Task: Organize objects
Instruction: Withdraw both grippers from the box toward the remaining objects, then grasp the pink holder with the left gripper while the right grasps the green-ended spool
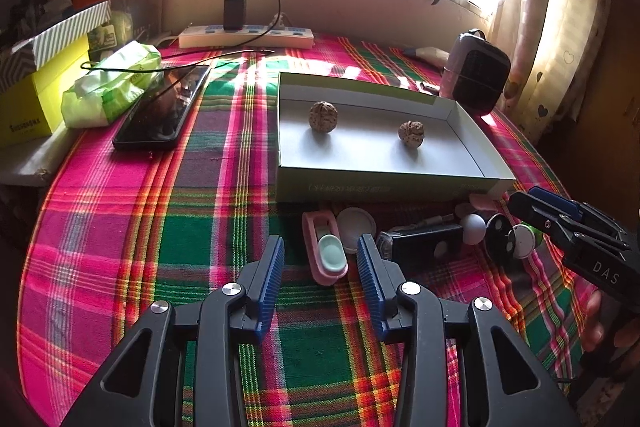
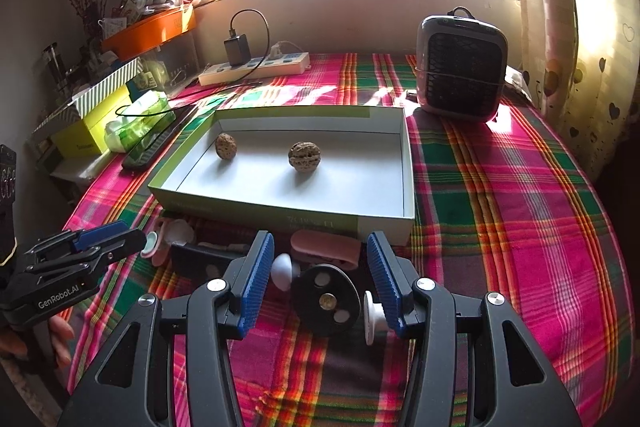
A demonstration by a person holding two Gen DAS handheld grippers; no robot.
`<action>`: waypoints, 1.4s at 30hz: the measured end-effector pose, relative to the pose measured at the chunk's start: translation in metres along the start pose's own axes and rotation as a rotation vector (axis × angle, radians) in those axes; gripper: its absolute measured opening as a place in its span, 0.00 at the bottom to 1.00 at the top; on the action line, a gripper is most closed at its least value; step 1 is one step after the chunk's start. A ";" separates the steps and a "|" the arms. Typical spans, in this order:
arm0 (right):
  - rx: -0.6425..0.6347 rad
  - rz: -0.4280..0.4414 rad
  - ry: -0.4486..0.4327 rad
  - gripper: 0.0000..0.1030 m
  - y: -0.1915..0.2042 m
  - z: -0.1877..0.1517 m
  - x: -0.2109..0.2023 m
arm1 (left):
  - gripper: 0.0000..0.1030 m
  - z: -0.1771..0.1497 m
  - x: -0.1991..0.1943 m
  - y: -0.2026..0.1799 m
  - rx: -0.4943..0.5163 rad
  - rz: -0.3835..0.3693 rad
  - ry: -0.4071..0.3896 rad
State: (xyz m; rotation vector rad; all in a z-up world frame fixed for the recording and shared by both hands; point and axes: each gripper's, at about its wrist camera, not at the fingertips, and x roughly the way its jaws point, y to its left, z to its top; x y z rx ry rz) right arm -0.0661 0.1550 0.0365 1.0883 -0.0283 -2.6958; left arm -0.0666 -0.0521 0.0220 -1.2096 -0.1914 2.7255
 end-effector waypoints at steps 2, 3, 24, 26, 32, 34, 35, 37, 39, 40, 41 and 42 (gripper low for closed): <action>-0.006 -0.002 0.001 0.54 -0.001 -0.004 -0.002 | 0.35 -0.003 0.002 -0.001 0.003 -0.003 0.008; -0.008 -0.006 0.002 0.55 -0.003 -0.004 -0.003 | 0.35 -0.004 0.003 -0.001 0.004 -0.005 0.010; 0.002 -0.075 0.019 0.56 -0.026 -0.026 -0.008 | 0.35 -0.002 0.022 0.001 0.002 0.065 0.044; -0.001 -0.080 0.026 0.56 -0.027 -0.027 -0.006 | 0.35 -0.001 0.024 0.002 0.000 0.067 0.041; 0.018 -0.096 0.052 0.56 -0.035 -0.028 0.002 | 0.35 0.002 0.027 0.001 0.011 0.077 0.035; 0.021 -0.114 0.061 0.56 -0.037 -0.028 0.004 | 0.35 0.002 0.028 0.001 0.011 0.076 0.035; 0.026 -0.118 0.065 0.56 -0.039 -0.028 0.005 | 0.35 0.003 0.028 0.001 0.011 0.076 0.035; 0.039 -0.112 0.069 0.56 -0.043 -0.028 0.005 | 0.35 0.003 0.028 0.001 0.014 0.078 0.036; 0.032 -0.126 0.076 0.56 -0.043 -0.027 0.007 | 0.35 0.004 0.029 0.000 0.018 0.082 0.036; 0.027 -0.131 0.079 0.56 -0.043 -0.028 0.008 | 0.35 0.004 0.029 0.001 0.020 0.085 0.036; 0.028 -0.129 0.082 0.56 -0.044 -0.028 0.008 | 0.35 0.004 0.030 0.000 0.020 0.087 0.036; 0.031 -0.127 0.087 0.56 -0.044 -0.027 0.009 | 0.35 0.005 0.030 0.000 0.021 0.086 0.037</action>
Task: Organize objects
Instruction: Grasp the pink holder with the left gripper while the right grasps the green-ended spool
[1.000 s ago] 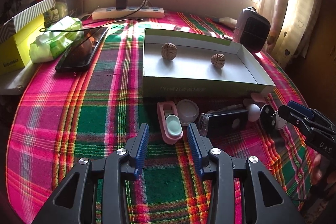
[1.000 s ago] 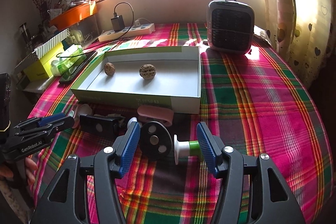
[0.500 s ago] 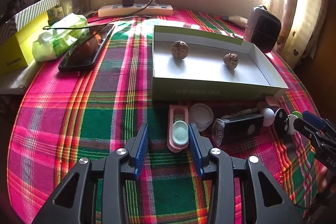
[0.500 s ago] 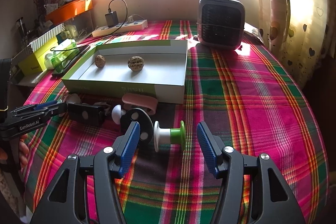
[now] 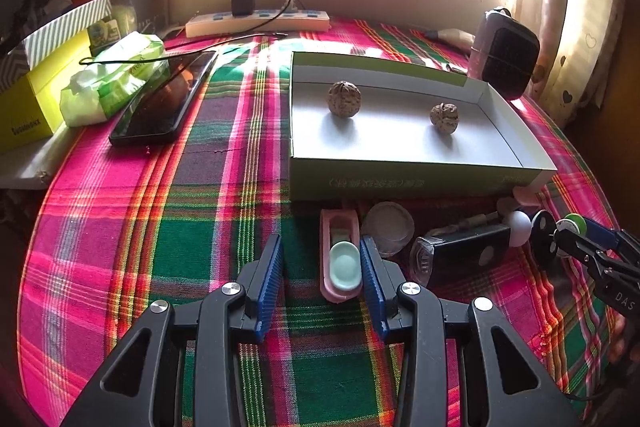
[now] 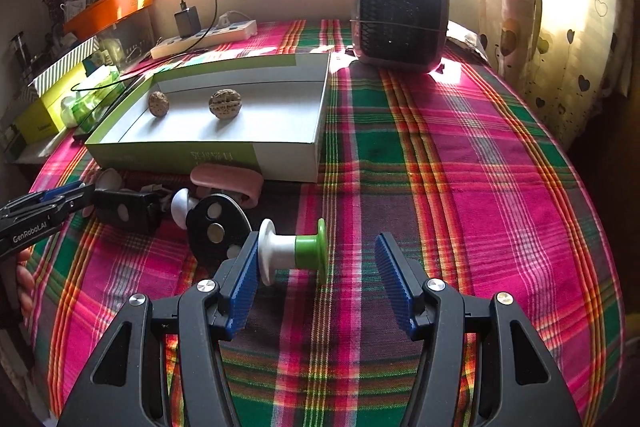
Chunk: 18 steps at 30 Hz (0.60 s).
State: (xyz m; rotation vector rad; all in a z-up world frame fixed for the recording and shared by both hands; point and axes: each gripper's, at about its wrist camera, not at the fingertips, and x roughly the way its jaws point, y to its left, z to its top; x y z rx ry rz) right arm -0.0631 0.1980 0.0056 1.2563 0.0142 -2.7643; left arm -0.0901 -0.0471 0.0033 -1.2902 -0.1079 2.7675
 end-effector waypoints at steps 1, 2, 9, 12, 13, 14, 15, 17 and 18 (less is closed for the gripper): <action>0.001 0.000 0.005 0.56 0.000 0.000 0.001 | 0.35 0.001 0.001 0.000 0.002 0.002 0.001; 0.001 -0.002 0.010 0.56 0.000 0.000 0.003 | 0.35 0.002 0.001 -0.001 0.005 0.004 0.001; 0.014 -0.007 0.025 0.56 -0.003 0.002 0.006 | 0.35 0.005 0.005 -0.005 0.036 0.037 0.004; 0.010 -0.007 0.027 0.56 -0.004 0.003 0.007 | 0.35 0.005 0.006 -0.006 0.039 0.044 0.004; 0.008 -0.006 0.028 0.56 -0.003 0.003 0.007 | 0.35 0.005 0.006 -0.006 0.041 0.045 0.004; 0.007 -0.005 0.028 0.55 -0.003 0.003 0.007 | 0.35 0.005 0.006 -0.006 0.041 0.047 0.005; 0.006 -0.001 0.028 0.53 -0.003 0.003 0.007 | 0.35 0.005 0.006 -0.006 0.040 0.047 0.005; 0.006 0.007 0.027 0.49 -0.003 0.003 0.007 | 0.35 0.005 0.006 -0.007 0.043 0.052 0.005; 0.004 0.008 0.027 0.46 -0.002 0.003 0.007 | 0.35 0.005 0.006 -0.007 0.044 0.054 0.005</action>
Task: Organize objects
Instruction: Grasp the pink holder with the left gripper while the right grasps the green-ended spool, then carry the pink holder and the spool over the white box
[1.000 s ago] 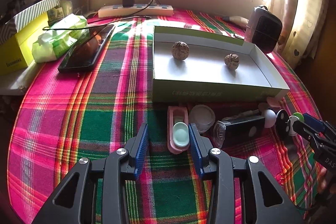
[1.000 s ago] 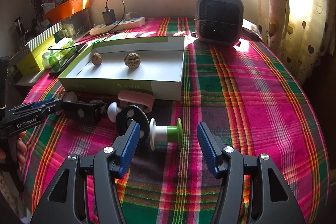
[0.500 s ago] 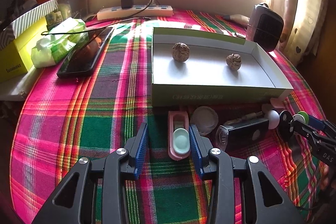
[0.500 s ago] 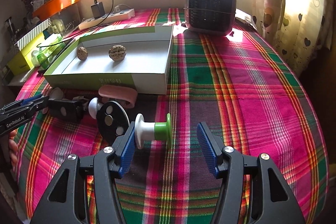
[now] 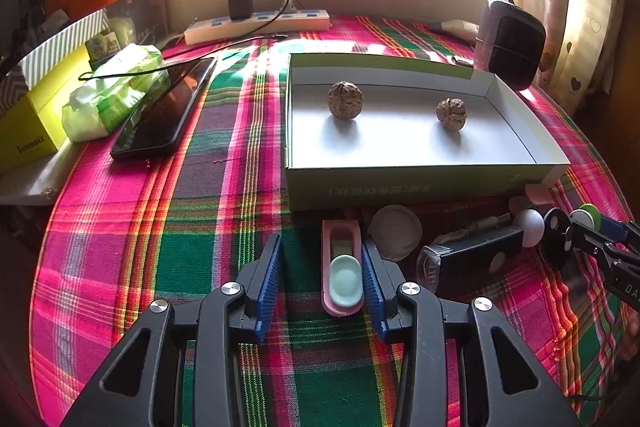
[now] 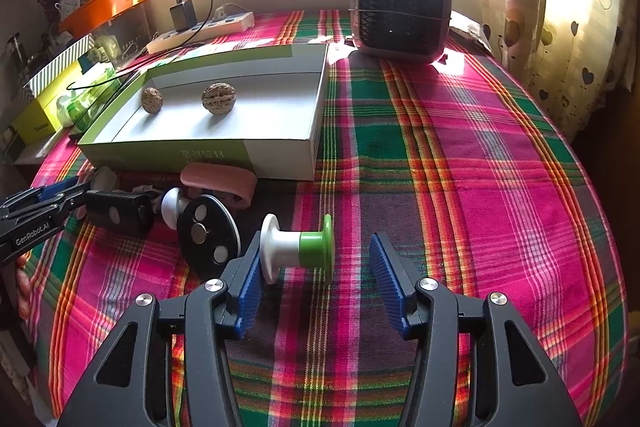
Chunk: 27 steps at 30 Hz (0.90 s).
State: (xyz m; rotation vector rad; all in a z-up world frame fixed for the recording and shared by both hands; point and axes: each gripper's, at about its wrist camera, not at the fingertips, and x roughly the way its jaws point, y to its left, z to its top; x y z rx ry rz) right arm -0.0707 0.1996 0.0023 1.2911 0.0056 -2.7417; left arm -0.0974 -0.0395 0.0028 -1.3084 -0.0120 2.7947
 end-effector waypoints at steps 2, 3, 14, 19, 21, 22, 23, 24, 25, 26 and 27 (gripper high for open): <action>-0.004 0.007 0.004 0.43 0.001 0.000 0.001 | 0.35 0.000 0.000 0.001 0.000 0.001 0.000; -0.005 0.010 0.003 0.42 0.001 0.000 0.001 | 0.34 0.000 0.000 0.000 0.000 0.001 0.000; -0.005 0.025 0.000 0.33 0.003 0.000 0.000 | 0.15 0.001 -0.001 0.000 -0.010 0.007 0.001; -0.004 0.030 -0.002 0.33 0.003 0.000 -0.001 | 0.15 0.001 -0.001 -0.002 -0.008 0.006 0.000; -0.004 0.030 -0.002 0.33 0.003 0.001 -0.001 | 0.15 0.000 -0.001 -0.002 -0.010 0.004 0.001; -0.004 0.031 -0.002 0.33 0.003 0.001 -0.001 | 0.15 0.000 -0.001 -0.002 -0.010 0.003 0.000; -0.004 0.031 -0.002 0.33 0.003 0.001 -0.001 | 0.15 0.000 -0.001 -0.002 -0.011 0.003 0.000; -0.006 0.032 -0.002 0.33 0.003 0.000 -0.001 | 0.15 0.000 -0.001 -0.002 -0.011 0.004 0.001; -0.007 0.032 -0.002 0.33 0.004 0.001 -0.001 | 0.15 0.000 -0.001 -0.002 -0.010 0.004 0.001; -0.007 0.032 -0.002 0.33 0.004 0.001 -0.001 | 0.15 0.000 -0.001 -0.002 -0.011 0.003 0.000; -0.008 0.032 -0.002 0.33 0.004 0.001 -0.001 | 0.15 0.001 -0.001 -0.002 -0.011 0.003 0.001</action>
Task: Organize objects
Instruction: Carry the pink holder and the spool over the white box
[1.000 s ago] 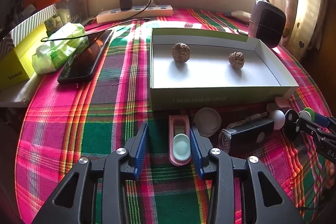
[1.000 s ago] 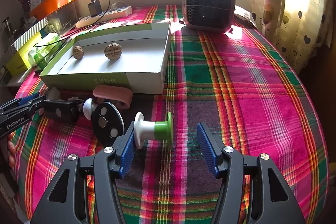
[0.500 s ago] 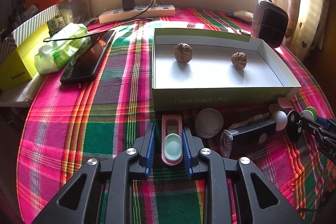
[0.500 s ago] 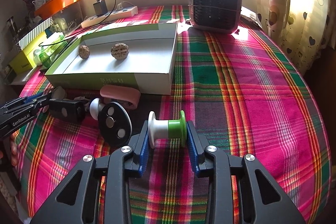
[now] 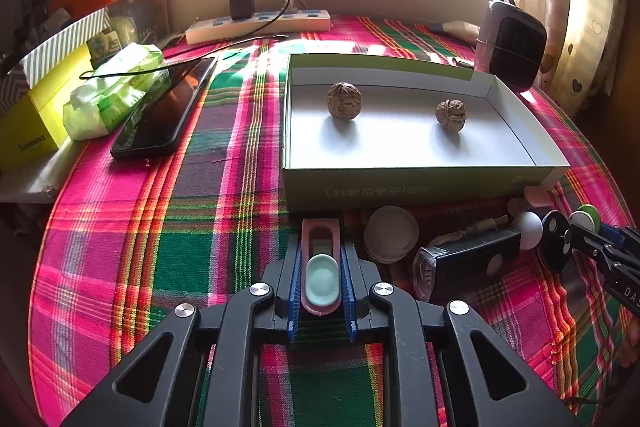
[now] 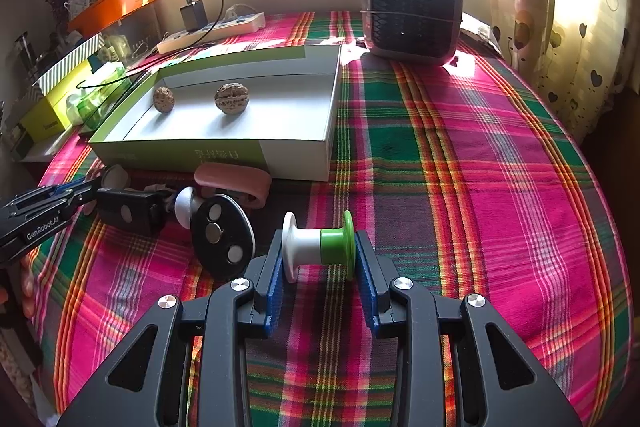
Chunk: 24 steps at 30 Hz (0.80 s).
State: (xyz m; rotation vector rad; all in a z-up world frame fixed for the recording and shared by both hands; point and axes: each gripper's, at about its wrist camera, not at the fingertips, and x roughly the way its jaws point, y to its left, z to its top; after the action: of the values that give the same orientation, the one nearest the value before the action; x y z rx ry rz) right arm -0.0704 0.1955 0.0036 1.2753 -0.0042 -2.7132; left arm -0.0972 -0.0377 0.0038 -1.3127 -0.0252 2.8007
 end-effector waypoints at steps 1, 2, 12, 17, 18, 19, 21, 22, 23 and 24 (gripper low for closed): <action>0.000 0.000 -0.001 0.33 0.000 0.000 0.000 | 0.15 0.000 0.000 0.000 0.000 -0.001 0.000; 0.000 0.000 -0.002 0.33 0.000 0.000 -0.001 | 0.15 0.000 0.000 0.000 0.000 -0.004 0.001; -0.006 0.002 -0.021 0.33 0.001 0.005 -0.006 | 0.15 0.002 -0.007 -0.002 -0.005 -0.026 -0.010; -0.009 0.009 -0.037 0.33 0.003 0.008 -0.010 | 0.15 0.004 -0.015 0.000 -0.009 -0.031 -0.027; -0.009 0.010 -0.039 0.33 0.003 0.009 -0.011 | 0.15 0.005 -0.017 0.000 -0.008 -0.032 -0.032; -0.010 0.011 -0.041 0.33 0.004 0.010 -0.011 | 0.15 0.006 -0.018 -0.001 -0.007 -0.033 -0.034; -0.014 0.014 -0.045 0.33 0.005 0.012 -0.012 | 0.15 0.008 -0.022 -0.001 -0.009 -0.044 -0.042; -0.015 0.015 -0.047 0.33 0.006 0.013 -0.012 | 0.15 0.009 -0.023 -0.001 -0.008 -0.047 -0.046; -0.018 0.017 -0.049 0.33 0.007 0.013 -0.013 | 0.15 0.010 -0.024 -0.002 -0.007 -0.049 -0.050; -0.020 0.017 -0.051 0.33 0.007 0.014 -0.014 | 0.15 0.011 -0.025 -0.002 -0.005 -0.052 -0.053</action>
State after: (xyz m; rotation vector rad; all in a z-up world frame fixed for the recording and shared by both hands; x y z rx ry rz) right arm -0.0717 0.1892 0.0235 1.1946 0.0069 -2.7231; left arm -0.0894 -0.0365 0.0305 -1.2206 -0.0675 2.7926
